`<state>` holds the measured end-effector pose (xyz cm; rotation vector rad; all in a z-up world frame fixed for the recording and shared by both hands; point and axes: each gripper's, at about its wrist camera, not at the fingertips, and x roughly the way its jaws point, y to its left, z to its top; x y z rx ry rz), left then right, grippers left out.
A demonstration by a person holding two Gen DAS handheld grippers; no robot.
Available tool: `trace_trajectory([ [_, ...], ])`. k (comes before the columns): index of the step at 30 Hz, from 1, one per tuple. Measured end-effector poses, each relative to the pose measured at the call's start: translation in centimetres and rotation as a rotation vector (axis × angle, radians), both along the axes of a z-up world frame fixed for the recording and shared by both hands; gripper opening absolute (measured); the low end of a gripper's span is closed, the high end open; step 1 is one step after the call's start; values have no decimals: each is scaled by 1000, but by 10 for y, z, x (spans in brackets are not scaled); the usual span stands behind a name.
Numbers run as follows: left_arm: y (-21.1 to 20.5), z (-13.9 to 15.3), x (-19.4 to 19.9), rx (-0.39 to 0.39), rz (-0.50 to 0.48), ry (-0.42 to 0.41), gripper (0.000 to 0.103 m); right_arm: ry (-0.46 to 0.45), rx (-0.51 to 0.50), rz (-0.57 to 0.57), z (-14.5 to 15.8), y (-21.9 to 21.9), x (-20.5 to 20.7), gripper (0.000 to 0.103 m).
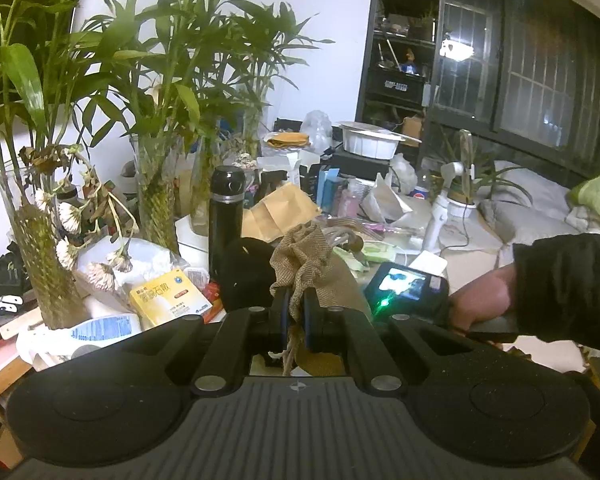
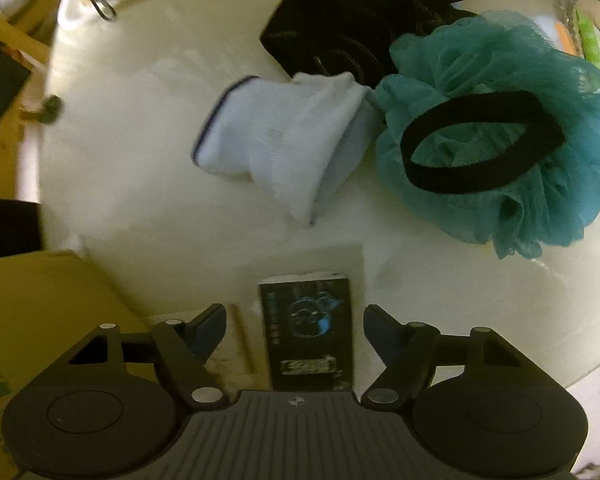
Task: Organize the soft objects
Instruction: 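Grasp the small black box with the right gripper while the left gripper holds the pouch, then carry the pouch with the left gripper while the right gripper carries the black box to the cardboard box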
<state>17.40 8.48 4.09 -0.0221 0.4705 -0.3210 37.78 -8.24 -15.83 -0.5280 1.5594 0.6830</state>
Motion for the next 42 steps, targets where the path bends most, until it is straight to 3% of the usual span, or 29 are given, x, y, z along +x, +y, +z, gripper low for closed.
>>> trace_trajectory([
  [1, 1, 0, 0, -1, 1, 0, 7, -1, -9, 6, -3, 1, 0, 72],
  [3, 1, 0, -1, -6, 0, 1, 7, 3, -24, 15, -9, 3, -3, 52],
  [9, -1, 4, -4, -17, -24, 28, 7, -103, 2, 29, 5, -2, -14, 51],
  [21, -12, 30, -16, -51, -70, 79, 7, -421, 246, -134, 127, -65, -32, 51],
  [33, -52, 46, -56, 27, -158, 84, 7, -578, 447, -213, 200, -120, -108, 51],
  [42, -87, 29, -86, 159, -211, 101, 8, -628, 552, -232, 230, -151, -175, 51],
])
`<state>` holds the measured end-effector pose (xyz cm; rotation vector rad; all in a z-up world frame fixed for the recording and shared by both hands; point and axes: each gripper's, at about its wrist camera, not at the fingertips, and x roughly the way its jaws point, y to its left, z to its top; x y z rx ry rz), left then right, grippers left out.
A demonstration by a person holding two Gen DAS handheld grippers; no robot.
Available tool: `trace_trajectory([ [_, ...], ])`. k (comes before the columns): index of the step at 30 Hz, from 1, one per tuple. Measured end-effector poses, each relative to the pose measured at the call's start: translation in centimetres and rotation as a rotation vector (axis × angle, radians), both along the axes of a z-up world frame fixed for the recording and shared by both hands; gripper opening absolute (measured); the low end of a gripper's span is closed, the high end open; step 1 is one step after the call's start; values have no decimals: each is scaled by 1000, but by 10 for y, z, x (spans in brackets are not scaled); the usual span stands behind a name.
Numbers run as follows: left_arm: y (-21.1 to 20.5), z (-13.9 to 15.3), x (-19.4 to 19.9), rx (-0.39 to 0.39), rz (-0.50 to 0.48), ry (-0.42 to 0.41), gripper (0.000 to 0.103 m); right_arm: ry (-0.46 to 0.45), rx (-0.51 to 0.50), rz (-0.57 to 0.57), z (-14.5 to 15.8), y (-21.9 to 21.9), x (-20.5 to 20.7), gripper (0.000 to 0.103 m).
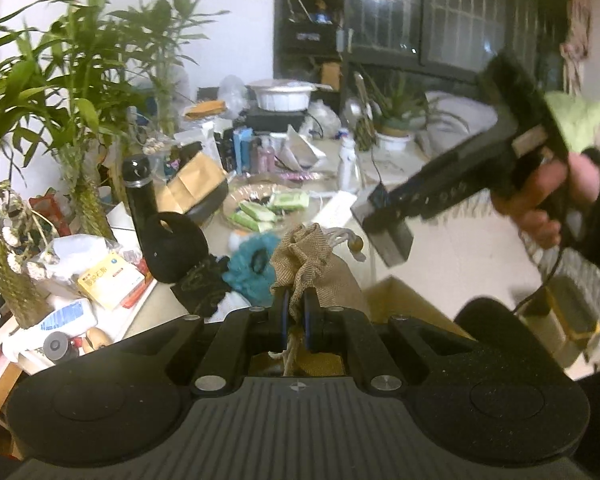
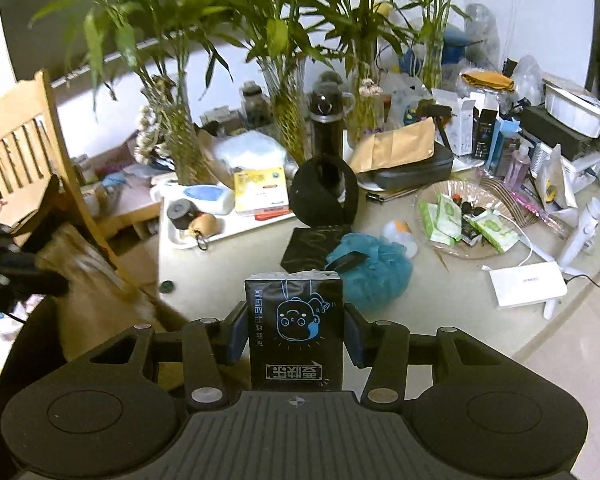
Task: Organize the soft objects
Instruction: 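Carry the pouch with the left gripper while the right gripper carries the black box to the cardboard box, then open the left gripper over the box while the right gripper releases the black box into it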
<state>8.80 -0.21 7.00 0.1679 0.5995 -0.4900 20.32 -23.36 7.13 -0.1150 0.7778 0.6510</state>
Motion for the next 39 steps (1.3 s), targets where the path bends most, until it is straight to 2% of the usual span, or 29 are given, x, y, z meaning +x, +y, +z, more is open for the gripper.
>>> trace_trajectory([
  [4, -18, -12, -10, 75, -7, -16, 8, 9, 34, 0, 0, -9, -19, 51],
  [7, -32, -22, -18, 134, -19, -49, 16, 12, 47, 2, -2, -13, -31, 51],
  [8, -34, -24, -19, 142, -23, -46, 31, 13, 52, 1, -3, -14, -34, 51],
  [10, -34, -27, -23, 129, -33, -38, 45, 18, 62, 1, -5, -17, -40, 51],
  [12, -28, -27, -28, 84, -39, -31, 52, 23, 69, -3, -7, -20, -45, 51],
  [14, -22, -26, -32, 43, -35, -20, 64, 29, 77, -8, -10, -23, -51, 51],
  [25, 2, -45, -42, -9, 74, 91, 64, 80, 139, -18, -26, -37, -61, 51],
  [39, 9, -53, -52, -33, 114, 113, 64, 92, 186, 23, -34, -10, -55, 51],
])
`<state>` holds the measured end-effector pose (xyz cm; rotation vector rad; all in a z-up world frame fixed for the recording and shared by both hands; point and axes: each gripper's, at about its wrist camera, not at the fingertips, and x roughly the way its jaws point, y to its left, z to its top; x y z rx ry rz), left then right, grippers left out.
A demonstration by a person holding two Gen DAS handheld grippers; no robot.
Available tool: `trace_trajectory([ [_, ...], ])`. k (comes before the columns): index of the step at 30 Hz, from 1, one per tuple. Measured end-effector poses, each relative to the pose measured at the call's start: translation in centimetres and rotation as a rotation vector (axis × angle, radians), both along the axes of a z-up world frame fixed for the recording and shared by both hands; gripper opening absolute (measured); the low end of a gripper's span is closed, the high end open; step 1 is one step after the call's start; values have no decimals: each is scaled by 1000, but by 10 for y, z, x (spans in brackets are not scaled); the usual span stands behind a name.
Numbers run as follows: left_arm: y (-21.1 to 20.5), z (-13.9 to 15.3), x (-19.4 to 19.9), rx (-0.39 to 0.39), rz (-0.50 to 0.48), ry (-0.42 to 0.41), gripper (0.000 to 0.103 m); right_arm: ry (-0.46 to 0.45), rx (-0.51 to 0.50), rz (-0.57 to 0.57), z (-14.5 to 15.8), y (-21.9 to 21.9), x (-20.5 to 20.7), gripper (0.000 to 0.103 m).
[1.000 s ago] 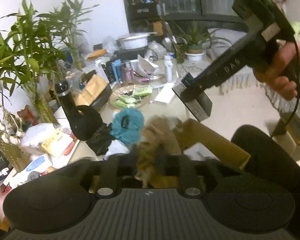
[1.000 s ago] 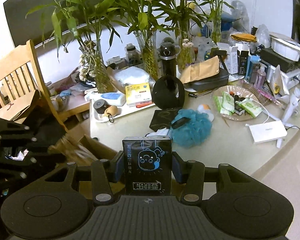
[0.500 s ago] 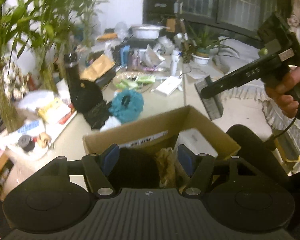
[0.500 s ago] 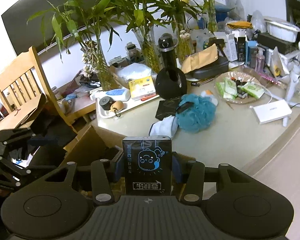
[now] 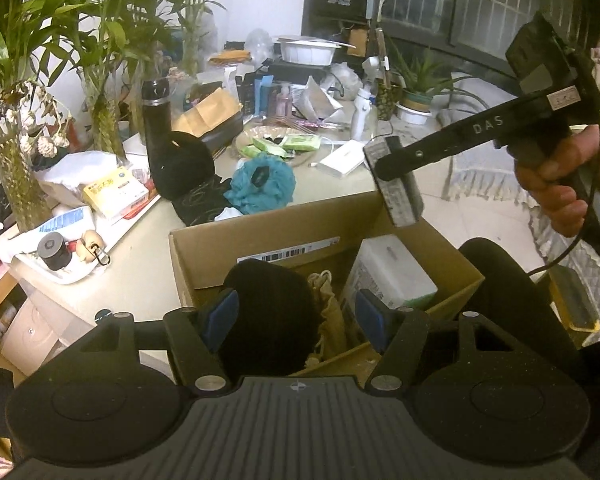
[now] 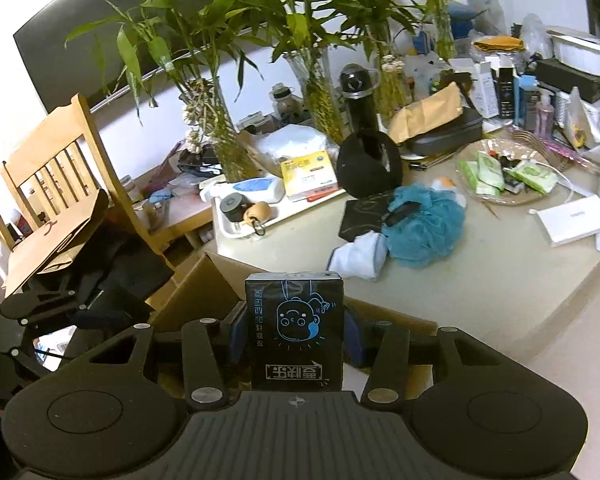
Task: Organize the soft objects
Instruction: 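Open the left gripper over the box while the right gripper releases the black box into it, then move the right gripper to the teal mesh loofah while the left gripper withdraws from the box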
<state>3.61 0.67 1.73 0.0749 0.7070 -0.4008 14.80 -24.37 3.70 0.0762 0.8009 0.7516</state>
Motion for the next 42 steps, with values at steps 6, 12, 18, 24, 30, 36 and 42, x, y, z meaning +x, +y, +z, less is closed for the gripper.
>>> trace_trajectory([
  [6, 4, 0, 0, -15, 23, 3, 64, -53, 38, 65, 0, 23, 4, 77],
  [12, 11, 3, -2, -26, 45, 0, 64, -50, 16, 28, -8, 27, 11, 98],
  [18, 16, 3, 1, -21, 73, 10, 64, -22, -5, 6, -16, 16, 7, 103],
  [24, 19, 4, 5, -14, 103, 15, 64, -6, -58, -40, -22, 3, -2, 103],
  [30, 21, 3, 7, 4, 140, 20, 64, 10, -127, -113, -32, -13, -8, 103],
  [36, 26, 2, 9, 7, 172, 29, 64, 26, -145, -156, -42, -25, -14, 103],
  [42, 24, 1, 8, 18, 163, 29, 64, 26, -141, -173, -46, -29, -16, 103],
])
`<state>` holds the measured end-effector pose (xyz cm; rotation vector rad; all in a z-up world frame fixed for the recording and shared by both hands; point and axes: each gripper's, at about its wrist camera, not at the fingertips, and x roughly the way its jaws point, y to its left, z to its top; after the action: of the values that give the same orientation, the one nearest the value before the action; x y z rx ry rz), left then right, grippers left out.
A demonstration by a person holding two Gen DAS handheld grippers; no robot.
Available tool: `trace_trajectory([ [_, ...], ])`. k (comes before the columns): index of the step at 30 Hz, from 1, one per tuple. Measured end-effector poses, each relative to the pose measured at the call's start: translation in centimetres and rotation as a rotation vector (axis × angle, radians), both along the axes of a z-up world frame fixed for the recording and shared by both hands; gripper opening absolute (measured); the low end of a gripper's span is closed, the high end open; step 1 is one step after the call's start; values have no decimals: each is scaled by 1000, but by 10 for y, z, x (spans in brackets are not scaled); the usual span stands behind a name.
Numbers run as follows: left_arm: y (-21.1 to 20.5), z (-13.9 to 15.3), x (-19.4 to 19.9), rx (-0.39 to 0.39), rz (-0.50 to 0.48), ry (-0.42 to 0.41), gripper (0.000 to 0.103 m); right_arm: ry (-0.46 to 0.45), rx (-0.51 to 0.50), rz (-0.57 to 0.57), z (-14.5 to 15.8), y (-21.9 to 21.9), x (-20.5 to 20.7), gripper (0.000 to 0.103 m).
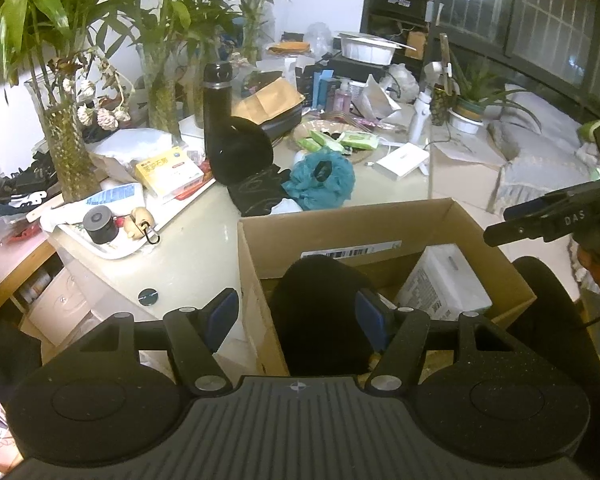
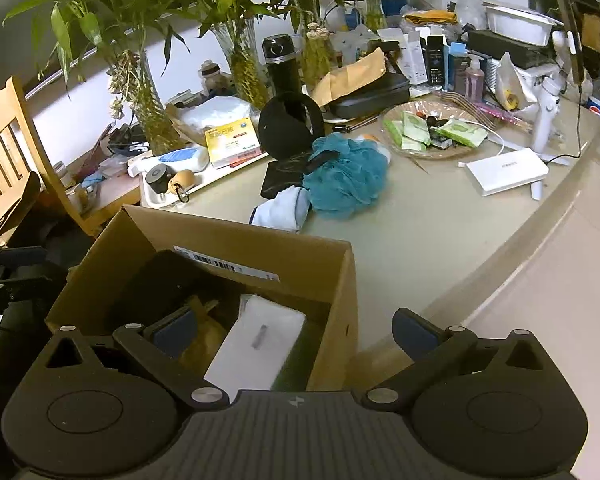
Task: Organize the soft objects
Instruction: 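Move the right gripper to the teal mesh loofah while the left gripper withdraws from the box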
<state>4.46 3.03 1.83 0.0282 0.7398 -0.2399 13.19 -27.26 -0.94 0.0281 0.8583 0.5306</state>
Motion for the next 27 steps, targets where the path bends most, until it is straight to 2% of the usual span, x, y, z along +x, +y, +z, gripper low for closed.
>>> trace_trajectory([
  [15, -3, -2, 7, -1, -8, 14, 64, -35, 18, -5, 3, 6, 7, 103],
  [27, 5, 5, 29, -29, 10, -19, 64, -71, 22, -1, 11, 11, 39, 103],
])
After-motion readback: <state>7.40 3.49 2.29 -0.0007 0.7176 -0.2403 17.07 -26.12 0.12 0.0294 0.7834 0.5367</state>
